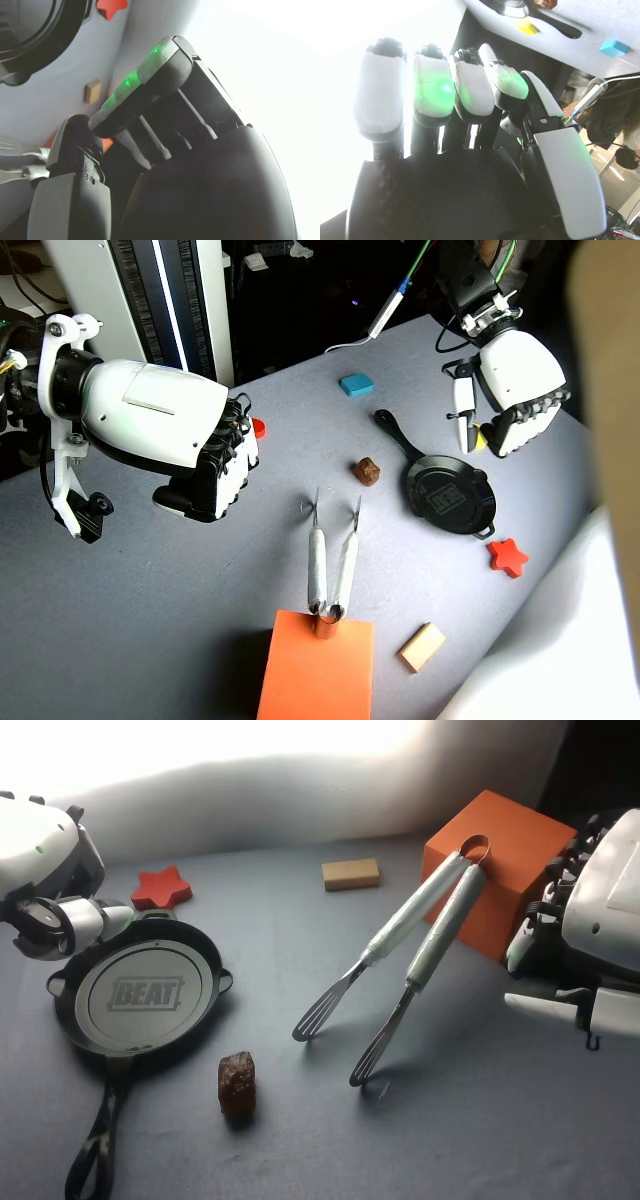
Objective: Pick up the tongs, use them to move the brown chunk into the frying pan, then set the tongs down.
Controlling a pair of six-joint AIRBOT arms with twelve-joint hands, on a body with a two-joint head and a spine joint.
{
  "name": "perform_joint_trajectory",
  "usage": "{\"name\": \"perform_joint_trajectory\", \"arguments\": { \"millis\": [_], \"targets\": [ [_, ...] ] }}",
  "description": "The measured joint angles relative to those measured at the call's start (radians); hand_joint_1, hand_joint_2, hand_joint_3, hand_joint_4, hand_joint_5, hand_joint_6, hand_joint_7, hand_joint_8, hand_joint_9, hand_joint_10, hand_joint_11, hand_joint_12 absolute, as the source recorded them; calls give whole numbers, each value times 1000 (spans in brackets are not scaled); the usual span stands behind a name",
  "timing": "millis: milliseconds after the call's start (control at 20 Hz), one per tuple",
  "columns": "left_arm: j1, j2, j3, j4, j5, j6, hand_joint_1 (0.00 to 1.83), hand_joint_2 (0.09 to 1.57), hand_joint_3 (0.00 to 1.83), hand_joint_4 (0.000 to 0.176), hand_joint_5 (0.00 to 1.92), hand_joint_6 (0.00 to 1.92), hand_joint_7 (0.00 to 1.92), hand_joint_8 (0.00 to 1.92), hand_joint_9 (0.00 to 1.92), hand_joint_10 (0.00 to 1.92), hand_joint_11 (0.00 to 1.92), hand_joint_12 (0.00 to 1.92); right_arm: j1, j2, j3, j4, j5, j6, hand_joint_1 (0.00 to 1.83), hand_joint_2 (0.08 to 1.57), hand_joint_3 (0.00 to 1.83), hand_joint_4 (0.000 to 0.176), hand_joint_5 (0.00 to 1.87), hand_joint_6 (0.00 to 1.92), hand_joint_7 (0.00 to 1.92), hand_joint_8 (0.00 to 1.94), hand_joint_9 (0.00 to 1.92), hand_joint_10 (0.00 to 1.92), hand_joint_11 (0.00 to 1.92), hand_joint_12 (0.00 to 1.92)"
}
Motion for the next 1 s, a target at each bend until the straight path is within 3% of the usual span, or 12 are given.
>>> {"name": "perform_joint_trajectory", "arguments": {
  "millis": [50, 250, 300, 350, 450, 500, 600, 750, 850, 900, 1000],
  "targets": [
    [0, 0, -1, -25, -4, 14, 16, 1215, 14, 0, 147, 0, 213, 1, 176, 13, 0, 631, 0, -1, 0, 0, -7, -5, 207, 1038, 31, 0, 160, 23, 186, 2, 152, 51, 0, 642],
    [0, 0, -8, -44, -37, 39, 15, 1218, 4, 0, 123, 2, 202, 2, 191, 10, 0, 664, 21, -4, 0, 0, -27, -18, 199, 1037, 8, 0, 146, 4, 176, 4, 151, 22, 0, 559],
    [0, 0, -13, -66, -37, 46, 10, 1221, 4, 0, 108, 0, 187, 0, 180, 4, 0, 650, 26, -4, 0, 3, -27, -44, 224, 1024, 1, 0, 155, 8, 179, 5, 155, 23, 0, 558],
    [0, 0, -22, -103, -34, 69, 9, 1221, 4, 0, 104, 0, 183, 0, 178, 2, 0, 646, 36, -14, 1, 0, -40, -129, 229, 1021, 0, 0, 157, 8, 180, 5, 157, 22, 0, 558],
    [1, 1, -27, -108, -36, 73, 9, 1221, 4, 0, 104, 0, 183, 0, 178, 2, 0, 646, 59, -27, 6, -1, -68, -163, 229, 1021, 0, 0, 157, 8, 180, 5, 157, 22, 0, 558],
    [3, 1, -32, -114, -38, 78, 1, 1219, 2, 0, 100, 0, 175, 3, 166, 5, 0, 569, 92, -48, 20, -3, -98, -172, 348, 996, 0, 0, 149, 4, 161, 1, 142, 13, 0, 527],
    [15, 9, -52, -126, -40, 79, 0, 1210, 0, 0, 74, 1, 140, 1, 134, 0, 0, 410, 186, -106, 80, 3, -217, -146, 531, 978, 0, 0, 60, 1, 78, 1, 59, 3, 0, 259],
    [39, 25, -67, -146, -53, 80, 0, 1211, 0, 0, 92, 6, 158, 3, 151, 4, 0, 456, 257, -163, 149, -14, -344, -137, 683, 923, 0, 0, 3, 0, 38, 0, 41, 0, 0, 233],
    [51, 39, -89, -143, -64, 80, 0, 1219, 3, 0, 87, 2, 144, 1, 131, 0, 0, 454, 286, -185, 166, -23, -377, -122, 912, 851, 0, 0, 0, 0, 14, 0, 2, 0, 0, 46],
    [55, 40, -95, -147, -63, 80, 0, 1219, 3, 0, 87, 2, 144, 1, 131, 0, 0, 454, 291, -188, 166, -87, -366, -77, 912, 851, 0, 0, 0, 0, 14, 0, 2, 0, 0, 46],
    [66, 61, -121, -147, -60, 80, 2, 1221, 4, 0, 88, 3, 140, 1, 127, 1, 0, 448, 291, -185, 166, -354, -298, 150, 953, 841, 0, 0, 0, 0, 12, 0, 0, 0, 0, 28]
  ]
}}
